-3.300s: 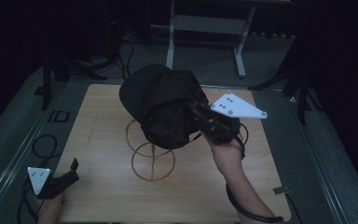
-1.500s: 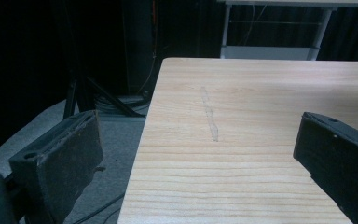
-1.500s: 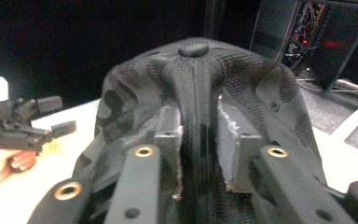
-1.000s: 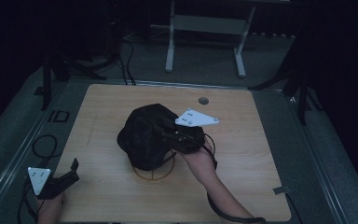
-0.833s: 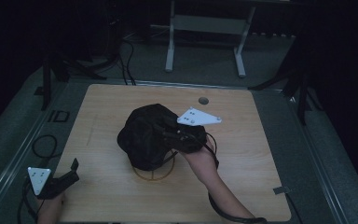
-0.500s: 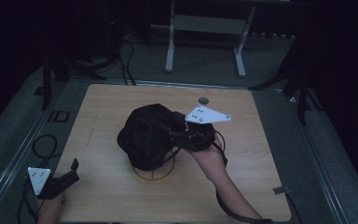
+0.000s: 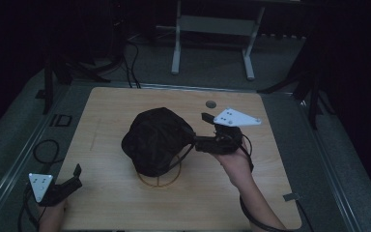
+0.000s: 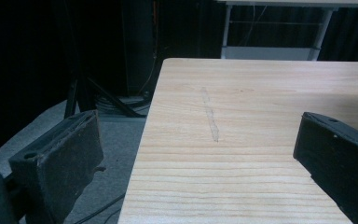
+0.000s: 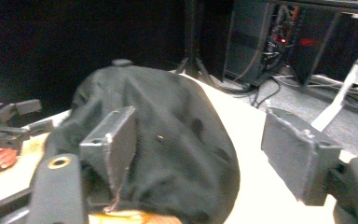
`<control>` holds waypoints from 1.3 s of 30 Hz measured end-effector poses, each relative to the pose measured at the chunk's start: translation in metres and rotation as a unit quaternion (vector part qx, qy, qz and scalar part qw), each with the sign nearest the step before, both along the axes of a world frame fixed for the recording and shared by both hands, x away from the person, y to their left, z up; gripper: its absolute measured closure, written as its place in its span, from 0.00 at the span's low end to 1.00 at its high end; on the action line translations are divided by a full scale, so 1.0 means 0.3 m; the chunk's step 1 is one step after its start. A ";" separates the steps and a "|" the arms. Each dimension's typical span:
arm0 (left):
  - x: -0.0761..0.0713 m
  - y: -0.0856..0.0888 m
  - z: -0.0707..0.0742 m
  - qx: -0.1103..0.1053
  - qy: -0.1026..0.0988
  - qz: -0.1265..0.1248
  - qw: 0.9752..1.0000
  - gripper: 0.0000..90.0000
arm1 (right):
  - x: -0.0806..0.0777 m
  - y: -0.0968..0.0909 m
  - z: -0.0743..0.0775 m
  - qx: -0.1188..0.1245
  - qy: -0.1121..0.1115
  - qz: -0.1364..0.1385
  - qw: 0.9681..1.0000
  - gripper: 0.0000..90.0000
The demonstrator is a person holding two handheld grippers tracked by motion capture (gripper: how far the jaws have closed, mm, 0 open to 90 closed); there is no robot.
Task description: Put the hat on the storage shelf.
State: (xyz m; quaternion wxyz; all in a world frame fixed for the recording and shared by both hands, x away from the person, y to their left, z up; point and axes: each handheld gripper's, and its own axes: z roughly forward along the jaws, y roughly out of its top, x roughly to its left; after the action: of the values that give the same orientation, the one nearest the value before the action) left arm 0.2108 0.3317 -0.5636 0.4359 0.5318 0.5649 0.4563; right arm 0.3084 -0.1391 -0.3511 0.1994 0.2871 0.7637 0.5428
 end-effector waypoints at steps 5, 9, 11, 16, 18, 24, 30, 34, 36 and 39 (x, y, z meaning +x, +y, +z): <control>0.000 0.001 0.000 -0.002 -0.001 0.001 1.000 0.02 | 0.005 -0.061 -0.020 0.012 0.005 -0.003 1.000 0.20; 0.000 0.000 0.000 -0.001 0.000 0.000 1.000 0.02 | 0.010 -0.108 -0.043 0.013 0.009 -0.010 1.000 0.15; 0.001 0.000 0.000 -0.001 0.000 0.000 1.000 0.02 | 0.013 -0.134 -0.059 0.008 0.008 -0.017 1.000 0.15; 0.000 0.000 0.000 0.000 0.000 0.000 1.000 0.02 | 0.014 -0.203 -0.105 0.004 -0.006 -0.035 0.999 0.14; 0.000 0.000 0.000 0.000 0.000 0.000 1.000 0.02 | 0.016 -0.228 -0.127 -0.006 -0.006 -0.045 0.999 0.14; -0.001 -0.001 0.000 0.001 0.000 0.001 1.000 0.02 | 0.019 -0.302 -0.202 -0.016 0.001 -0.071 0.997 0.14; 0.000 -0.001 0.000 0.001 0.000 0.001 1.000 0.02 | 0.026 -0.376 -0.294 -0.017 0.009 -0.092 0.996 0.13; -0.001 -0.001 0.000 0.001 0.000 0.002 1.000 0.02 | 0.031 -0.431 -0.359 -0.015 0.012 -0.120 0.993 0.13; 0.000 -0.001 0.000 0.001 0.000 0.002 1.000 0.02 | 0.032 -0.466 -0.390 -0.009 0.017 -0.133 0.991 0.13; 0.000 -0.001 0.000 0.001 0.000 0.002 1.000 0.02 | 0.029 -0.516 -0.437 -0.008 0.023 -0.156 0.987 0.13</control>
State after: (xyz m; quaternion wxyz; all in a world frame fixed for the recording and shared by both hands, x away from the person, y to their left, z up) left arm 0.2108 0.3315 -0.5636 0.4345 0.5314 0.5655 0.4572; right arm 0.3171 -0.2938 -0.4821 0.2661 0.4139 0.7183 0.4918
